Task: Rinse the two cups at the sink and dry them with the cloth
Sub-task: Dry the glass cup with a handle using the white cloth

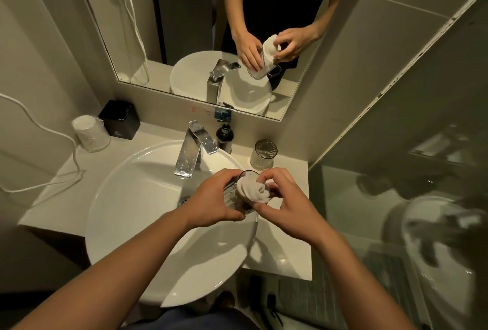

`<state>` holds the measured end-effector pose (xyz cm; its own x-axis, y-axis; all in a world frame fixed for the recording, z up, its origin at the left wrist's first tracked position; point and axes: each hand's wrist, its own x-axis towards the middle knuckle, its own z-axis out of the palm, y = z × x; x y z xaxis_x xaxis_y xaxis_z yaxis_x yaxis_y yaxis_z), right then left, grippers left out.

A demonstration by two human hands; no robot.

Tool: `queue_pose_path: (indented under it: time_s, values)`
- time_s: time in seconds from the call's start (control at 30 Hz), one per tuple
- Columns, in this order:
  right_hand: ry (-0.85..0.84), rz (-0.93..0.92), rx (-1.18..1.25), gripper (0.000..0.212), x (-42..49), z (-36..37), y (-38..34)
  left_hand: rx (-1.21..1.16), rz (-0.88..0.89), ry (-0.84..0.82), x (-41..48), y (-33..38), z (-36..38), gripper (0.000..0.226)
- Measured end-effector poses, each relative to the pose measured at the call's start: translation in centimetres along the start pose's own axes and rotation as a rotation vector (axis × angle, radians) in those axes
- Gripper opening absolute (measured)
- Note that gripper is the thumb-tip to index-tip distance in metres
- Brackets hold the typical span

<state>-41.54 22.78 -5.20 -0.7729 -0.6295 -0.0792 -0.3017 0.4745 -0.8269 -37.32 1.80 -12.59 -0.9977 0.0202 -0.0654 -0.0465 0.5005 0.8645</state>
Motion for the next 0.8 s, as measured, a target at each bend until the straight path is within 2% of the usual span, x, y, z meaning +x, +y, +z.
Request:
queue_pose_path:
  time_s: [0.1, 0.27, 0.53, 0.73, 0.8]
  values:
    - [0.012, 0.001, -0.076, 0.020, 0.6, 0.0, 0.1, 0.012, 0.015, -0.031, 0.3, 0.4, -0.3, 0.097]
    - [-0.012, -0.003, -0.184, 0.018, 1.0, 0.2, 0.2, 0.031, 0.020, -0.090, 0.9, 0.7, -0.8, 0.102]
    - [-0.091, 0.137, 0.246, 0.034, 1.1, 0.9, -0.2, 0.025, 0.011, -0.237, 1.1, 0.7, -2.0, 0.096]
    - [-0.037, 0.228, 0.479, 0.015, 0.9, 1.1, 0.8, 0.067, 0.049, -0.267, 1.4, 0.7, -2.8, 0.088]
    - [0.018, 0.184, 0.470, 0.006, 1.0, 1.2, 1.0, 0.041, 0.046, -0.248, 1.4, 0.8, -2.9, 0.087]
